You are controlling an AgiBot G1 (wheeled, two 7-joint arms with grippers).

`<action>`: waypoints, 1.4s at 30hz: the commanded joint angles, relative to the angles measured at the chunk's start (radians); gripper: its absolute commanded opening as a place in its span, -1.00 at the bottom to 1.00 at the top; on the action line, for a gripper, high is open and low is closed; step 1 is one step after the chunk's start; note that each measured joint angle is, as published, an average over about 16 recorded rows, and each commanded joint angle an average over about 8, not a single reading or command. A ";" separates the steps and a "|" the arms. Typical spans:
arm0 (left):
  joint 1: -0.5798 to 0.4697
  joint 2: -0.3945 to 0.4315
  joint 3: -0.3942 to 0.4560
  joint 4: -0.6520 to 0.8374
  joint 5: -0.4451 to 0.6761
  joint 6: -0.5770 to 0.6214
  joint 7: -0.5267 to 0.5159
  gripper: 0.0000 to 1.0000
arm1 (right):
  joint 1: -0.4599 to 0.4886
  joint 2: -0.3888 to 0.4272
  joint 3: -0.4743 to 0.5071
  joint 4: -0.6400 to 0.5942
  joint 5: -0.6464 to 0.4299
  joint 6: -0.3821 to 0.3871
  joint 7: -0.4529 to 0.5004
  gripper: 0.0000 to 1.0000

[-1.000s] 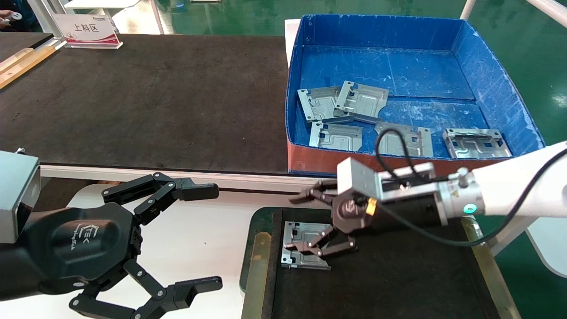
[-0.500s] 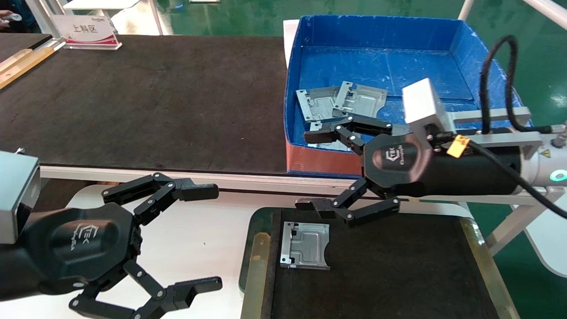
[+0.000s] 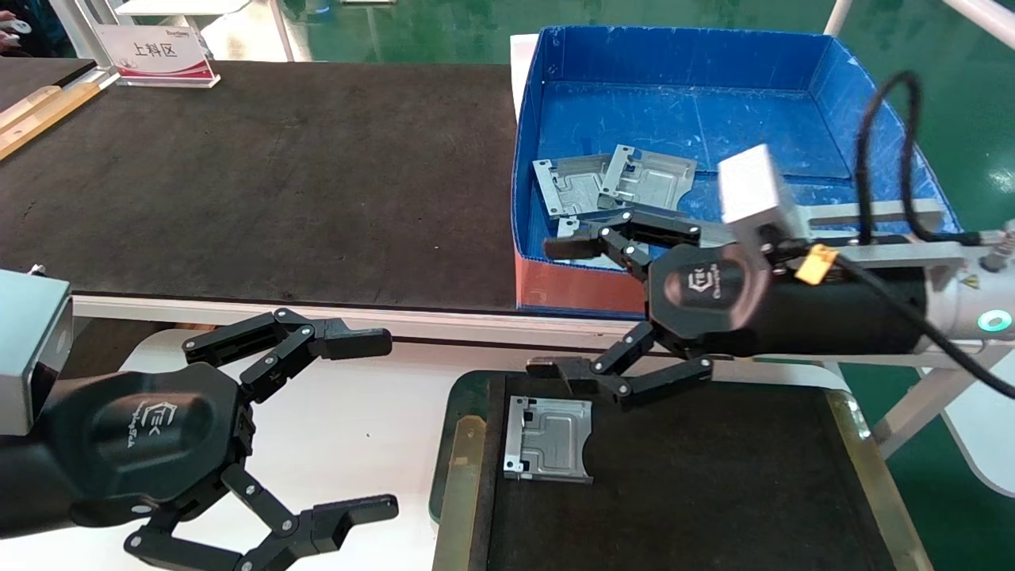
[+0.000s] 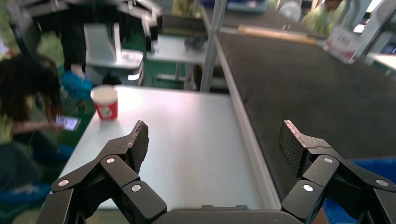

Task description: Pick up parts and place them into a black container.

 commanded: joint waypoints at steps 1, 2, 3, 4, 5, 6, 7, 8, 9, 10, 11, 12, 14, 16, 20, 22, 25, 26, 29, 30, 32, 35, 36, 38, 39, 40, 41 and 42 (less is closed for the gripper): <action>0.000 0.000 0.000 0.000 0.000 0.000 0.000 1.00 | -0.013 0.007 0.013 0.017 0.002 0.002 0.007 1.00; 0.000 0.000 0.000 0.000 0.000 0.000 0.000 1.00 | -0.023 0.012 0.023 0.028 0.003 0.004 0.013 1.00; 0.000 0.000 0.000 0.000 0.000 0.000 0.000 1.00 | -0.033 0.017 0.033 0.040 0.004 0.006 0.018 1.00; 0.000 0.000 0.000 0.000 0.000 0.000 0.000 1.00 | -0.043 0.022 0.043 0.052 0.005 0.007 0.023 1.00; 0.000 0.000 0.000 0.000 0.000 0.000 0.000 1.00 | -0.052 0.027 0.052 0.063 0.006 0.009 0.029 1.00; 0.000 0.000 0.000 0.000 0.000 0.000 0.000 1.00 | -0.062 0.032 0.062 0.075 0.007 0.011 0.034 1.00; 0.000 0.000 0.000 0.000 0.000 0.000 0.000 1.00 | -0.072 0.036 0.072 0.087 0.008 0.012 0.039 1.00; 0.000 0.000 0.000 0.000 0.000 0.000 0.000 1.00 | -0.081 0.041 0.081 0.098 0.008 0.014 0.044 1.00; 0.000 0.000 0.000 0.000 0.000 0.000 0.000 1.00 | -0.091 0.046 0.091 0.110 0.009 0.016 0.050 1.00; 0.000 0.000 0.000 0.000 0.000 0.000 0.000 1.00 | -0.101 0.051 0.101 0.122 0.010 0.017 0.055 1.00; 0.000 0.000 0.000 0.000 0.000 0.000 0.000 1.00 | -0.111 0.056 0.111 0.133 0.011 0.019 0.060 1.00; 0.000 0.000 0.000 0.000 0.000 0.000 0.000 1.00 | -0.120 0.061 0.121 0.145 0.012 0.021 0.066 1.00; 0.000 0.000 0.000 0.000 0.000 0.000 0.000 1.00 | -0.140 0.070 0.140 0.168 0.014 0.024 0.076 1.00; 0.000 0.000 0.000 0.000 0.000 0.000 0.000 1.00 | -0.160 0.080 0.160 0.192 0.016 0.028 0.087 1.00; 0.000 0.000 0.000 0.000 0.000 0.000 0.000 1.00 | -0.198 0.100 0.198 0.239 0.020 0.034 0.108 1.00; 0.000 0.000 0.000 0.000 0.000 0.000 0.000 1.00 | -0.218 0.110 0.218 0.262 0.021 0.038 0.119 1.00; 0.000 0.000 0.000 0.000 0.000 0.000 0.000 1.00 | -0.247 0.124 0.248 0.298 0.024 0.043 0.135 1.00; 0.000 0.000 0.000 0.000 0.000 0.000 0.000 1.00 | -0.257 0.129 0.257 0.309 0.025 0.045 0.140 1.00; 0.000 0.000 0.000 0.000 0.000 0.000 0.000 1.00 | -0.286 0.144 0.286 0.344 0.028 0.050 0.156 1.00; 0.000 0.000 0.000 0.000 0.000 0.000 0.000 1.00 | -0.296 0.149 0.296 0.356 0.029 0.052 0.161 1.00; 0.000 0.000 0.000 0.000 0.000 0.000 0.000 1.00 | -0.315 0.158 0.316 0.379 0.031 0.055 0.172 1.00; 0.000 0.000 0.000 0.000 0.000 0.000 0.000 1.00 | -0.345 0.173 0.345 0.414 0.033 0.060 0.188 1.00; 0.000 0.000 0.000 0.000 0.000 0.000 0.000 1.00 | -0.355 0.178 0.355 0.426 0.034 0.062 0.193 1.00; 0.000 0.000 0.000 0.000 0.000 0.000 0.000 1.00 | -0.374 0.188 0.374 0.450 0.036 0.065 0.204 1.00; 0.000 0.000 0.000 0.000 0.000 0.000 0.000 1.00 | -0.384 0.193 0.384 0.462 0.037 0.067 0.209 1.00; 0.000 0.000 0.000 0.000 0.000 0.000 0.000 1.00 | -0.394 0.198 0.394 0.474 0.038 0.069 0.215 1.00; 0.000 0.000 0.000 0.000 0.000 0.000 0.000 1.00 | -0.403 0.202 0.404 0.485 0.039 0.070 0.220 1.00; 0.000 0.000 0.000 0.000 0.000 0.000 0.000 1.00 | -0.413 0.207 0.414 0.497 0.040 0.072 0.225 1.00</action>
